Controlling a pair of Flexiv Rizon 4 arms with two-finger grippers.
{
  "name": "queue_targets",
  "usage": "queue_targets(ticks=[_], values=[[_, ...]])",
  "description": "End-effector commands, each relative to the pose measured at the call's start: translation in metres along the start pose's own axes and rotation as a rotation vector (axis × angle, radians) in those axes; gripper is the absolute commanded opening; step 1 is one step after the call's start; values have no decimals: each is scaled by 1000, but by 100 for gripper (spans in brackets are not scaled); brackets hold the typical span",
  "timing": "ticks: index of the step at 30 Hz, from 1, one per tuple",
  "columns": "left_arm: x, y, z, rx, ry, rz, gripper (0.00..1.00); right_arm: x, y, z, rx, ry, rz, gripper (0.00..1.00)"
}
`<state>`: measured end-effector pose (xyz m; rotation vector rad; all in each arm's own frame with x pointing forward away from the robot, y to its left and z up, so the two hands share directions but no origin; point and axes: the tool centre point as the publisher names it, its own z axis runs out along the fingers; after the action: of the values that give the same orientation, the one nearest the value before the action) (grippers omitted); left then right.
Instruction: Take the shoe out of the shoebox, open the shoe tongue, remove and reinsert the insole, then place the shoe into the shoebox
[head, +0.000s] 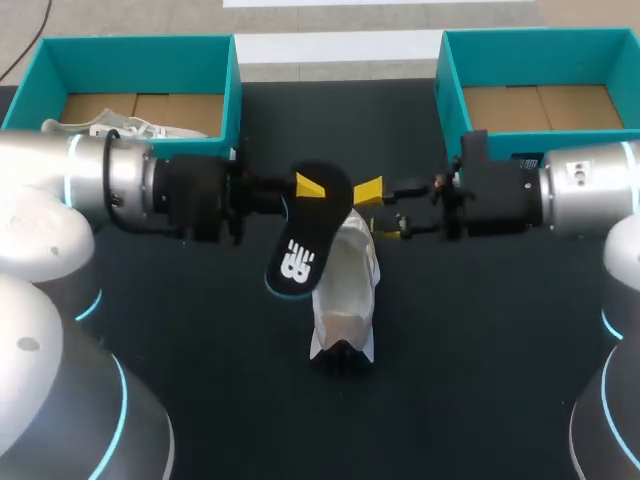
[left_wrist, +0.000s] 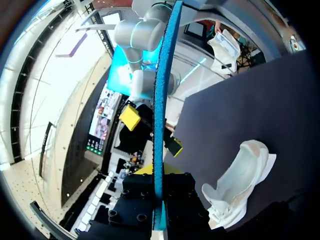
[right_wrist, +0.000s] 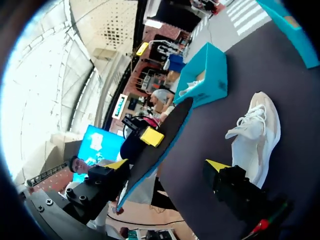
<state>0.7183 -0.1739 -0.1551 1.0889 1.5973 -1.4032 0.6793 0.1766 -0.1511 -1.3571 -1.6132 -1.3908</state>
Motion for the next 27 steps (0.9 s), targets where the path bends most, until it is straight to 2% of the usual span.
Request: queue_targets(ticks=[1,16,18,20,21,23,27], values=[[-2,-5,-10,-1,12,-25,0,8,-3,-20,-54,-232,-200,100],[-2,-5,-10,-1,12,-25,0,8,-3,-20,-54,-232,-200,100],[-2,-5,-10,-1,12,-25,0,11,8,-22,67,-292,-552,100],[-2,-5,-10,-1,12,-25,0,11,9,-16,266,-326,-797,100],[-2,-5,-10,-1,12,-25,0,8,9,-13,361,-305,-891,100],[-2,-5,-10,-1,12,-25,0,-6,9,-18,408,-190,-981,100],[-2,-5,-10,-1,12,-25,0,-6,9,-18,408,-190,-981,100]])
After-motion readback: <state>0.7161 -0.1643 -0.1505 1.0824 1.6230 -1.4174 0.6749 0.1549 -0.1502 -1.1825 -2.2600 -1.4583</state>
